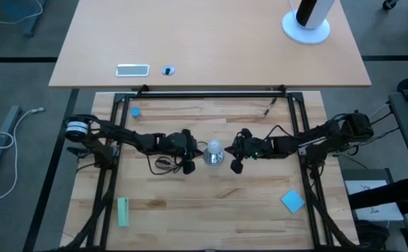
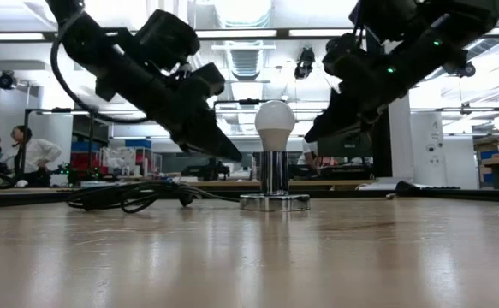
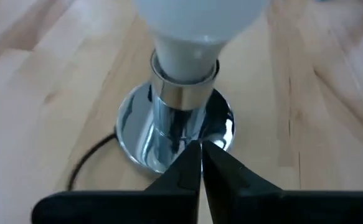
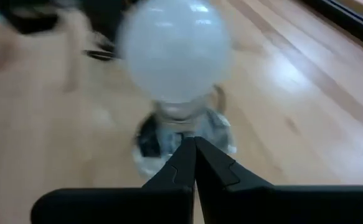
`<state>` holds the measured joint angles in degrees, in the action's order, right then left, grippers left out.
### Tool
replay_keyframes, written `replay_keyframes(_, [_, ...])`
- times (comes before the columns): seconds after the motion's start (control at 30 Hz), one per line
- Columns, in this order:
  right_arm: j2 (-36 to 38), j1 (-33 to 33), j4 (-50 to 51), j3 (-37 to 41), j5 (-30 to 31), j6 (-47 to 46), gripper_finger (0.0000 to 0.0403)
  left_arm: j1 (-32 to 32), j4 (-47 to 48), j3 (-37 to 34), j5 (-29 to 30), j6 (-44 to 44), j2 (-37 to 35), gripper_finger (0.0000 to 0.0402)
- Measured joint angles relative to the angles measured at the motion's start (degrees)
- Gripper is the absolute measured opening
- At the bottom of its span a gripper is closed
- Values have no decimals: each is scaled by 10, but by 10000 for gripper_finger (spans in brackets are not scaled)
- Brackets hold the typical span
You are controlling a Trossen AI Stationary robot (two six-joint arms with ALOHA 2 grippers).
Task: Screw lightbulb
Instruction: Insert the white lightbulb into the metal lamp
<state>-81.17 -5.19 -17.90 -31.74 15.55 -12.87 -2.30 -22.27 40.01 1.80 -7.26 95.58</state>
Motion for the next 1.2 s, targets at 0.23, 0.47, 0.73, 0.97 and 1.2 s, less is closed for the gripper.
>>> replay_keyframes(0.23, [-16, -2, -165, 76, -10, -17, 8, 1, -80, 7, -5, -23, 65, 69])
replay_keyframes(0.47, [-48, -2, -187, 62, -20, -2, 98, 1, -108, 25, 29, -19, 104, 159])
replay_keyframes(0.73, [-138, -2, -229, 19, 39, 8, 212, 1, -122, 42, 31, -14, 131, 212])
replay_keyframes(0.97, [-185, -4, -290, -13, 40, 39, 257, 1, -131, 44, 31, -17, 150, 197])
replay_keyframes(1.2, [-189, -3, -296, -24, 58, 55, 240, 1, -133, 44, 24, -23, 152, 174])
